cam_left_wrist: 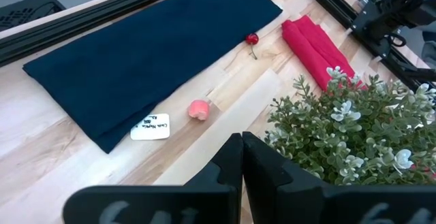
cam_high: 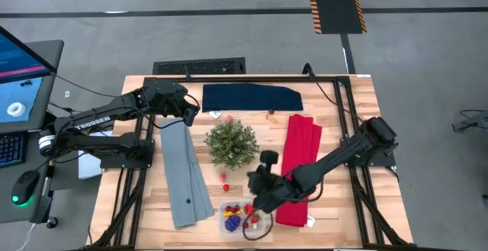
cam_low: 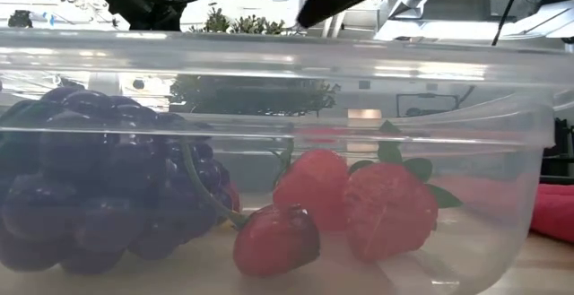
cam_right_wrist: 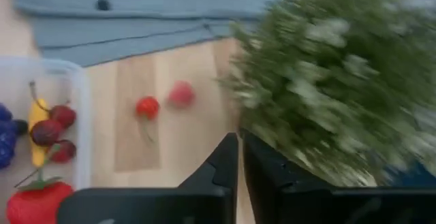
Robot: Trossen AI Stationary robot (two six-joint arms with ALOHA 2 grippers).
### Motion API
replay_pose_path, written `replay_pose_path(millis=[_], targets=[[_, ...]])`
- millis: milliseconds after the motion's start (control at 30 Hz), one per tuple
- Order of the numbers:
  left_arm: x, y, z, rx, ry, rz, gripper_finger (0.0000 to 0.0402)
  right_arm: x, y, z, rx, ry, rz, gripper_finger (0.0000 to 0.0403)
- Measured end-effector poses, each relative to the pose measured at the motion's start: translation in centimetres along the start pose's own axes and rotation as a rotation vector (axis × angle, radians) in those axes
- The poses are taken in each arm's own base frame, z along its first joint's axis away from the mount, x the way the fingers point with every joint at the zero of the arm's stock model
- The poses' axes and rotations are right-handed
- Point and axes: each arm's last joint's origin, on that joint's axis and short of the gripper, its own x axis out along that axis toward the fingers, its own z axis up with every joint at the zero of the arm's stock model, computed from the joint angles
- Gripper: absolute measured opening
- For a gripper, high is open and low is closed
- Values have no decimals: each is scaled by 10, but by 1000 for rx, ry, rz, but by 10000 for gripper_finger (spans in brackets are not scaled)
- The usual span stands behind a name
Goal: Pick and placing Produce into tupperware
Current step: Put the top cherry into the transparent container
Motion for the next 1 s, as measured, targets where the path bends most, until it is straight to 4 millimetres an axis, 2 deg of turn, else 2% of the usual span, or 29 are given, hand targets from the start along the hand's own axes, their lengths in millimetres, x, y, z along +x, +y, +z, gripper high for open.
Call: replay_pose_path(millis=[167, 367, 500, 600, 733, 833, 1000], targets=[[0, 0, 0, 0, -1, 0, 0, -8, -46, -4, 134, 128, -83, 95], [0, 0, 0, 0, 0, 0, 0, -10, -100, 0, 273, 186, -143, 185], [0, 0, 0, 0, 0, 0, 0, -7, -141, 2, 451, 189, -182, 248], [0, 0, 0, 0, 0, 0, 0, 0, -172, -2, 602, 228, -220, 281], [0, 0, 0, 0, 0, 0, 0, 13, -211, -13, 835, 296, -278, 298], [0, 0, 0, 0, 0, 0, 0, 25, -232, -20, 922, 343, -249, 299], [0, 0, 0, 0, 0, 0, 0, 49, -247, -27, 1050, 372, -224, 295]])
